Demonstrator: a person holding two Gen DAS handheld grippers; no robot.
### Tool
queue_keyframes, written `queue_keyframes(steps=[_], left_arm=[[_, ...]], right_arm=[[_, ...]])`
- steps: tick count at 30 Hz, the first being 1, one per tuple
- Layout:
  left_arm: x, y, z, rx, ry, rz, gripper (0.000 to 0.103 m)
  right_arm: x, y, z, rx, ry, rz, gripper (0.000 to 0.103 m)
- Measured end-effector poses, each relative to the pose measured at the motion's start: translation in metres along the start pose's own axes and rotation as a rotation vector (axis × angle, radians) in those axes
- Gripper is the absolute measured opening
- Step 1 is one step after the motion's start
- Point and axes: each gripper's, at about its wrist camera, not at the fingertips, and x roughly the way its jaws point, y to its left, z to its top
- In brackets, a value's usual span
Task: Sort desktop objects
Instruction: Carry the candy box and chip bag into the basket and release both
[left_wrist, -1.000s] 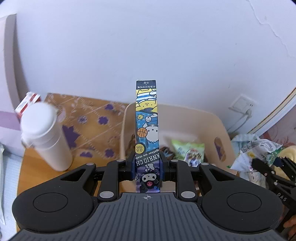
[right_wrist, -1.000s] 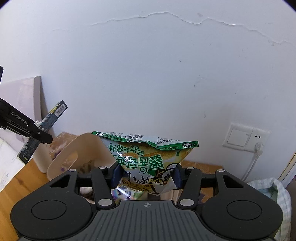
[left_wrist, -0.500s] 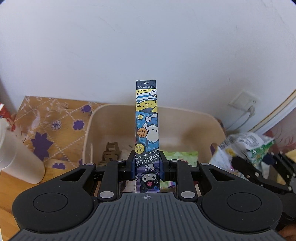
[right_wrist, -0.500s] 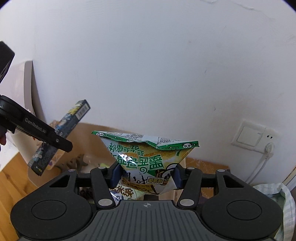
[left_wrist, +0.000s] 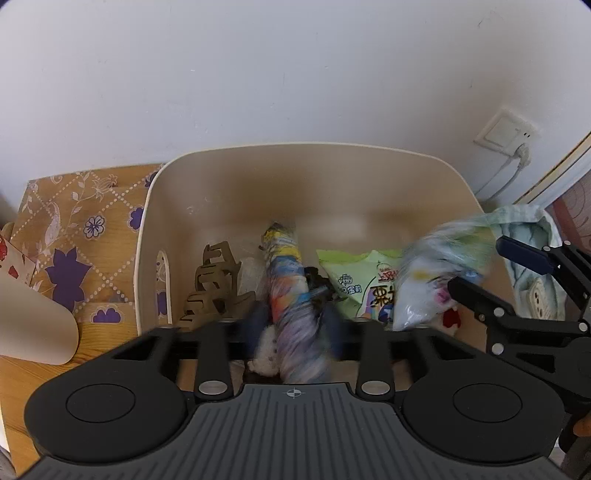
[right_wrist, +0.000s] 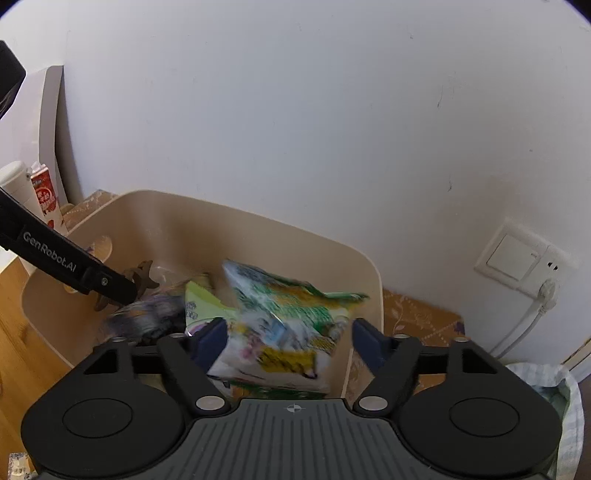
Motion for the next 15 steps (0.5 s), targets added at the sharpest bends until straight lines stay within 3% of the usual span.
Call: queue_keyframes(steps=[2,8,15], left_arm=[[-0.005,0.002,-0.001,-0.014,-0.027,0.009,0.064],[-0.024,0.009,-0.01,-0.027,-0.011,-0.048,0.067],[-0.055,0.012,-0.036,0.067,-0.063,0.012,0.071]], right_arm=[[-0.009,-0.002,0.001,0.008,-0.022,-0.005,0.089],[-0.043,-0.01,-0.006,0.047,-0.09,-0.002,0.102],[-0.063,-0.008,-0.029,-0.015,-0.07,-0.003,0.103]])
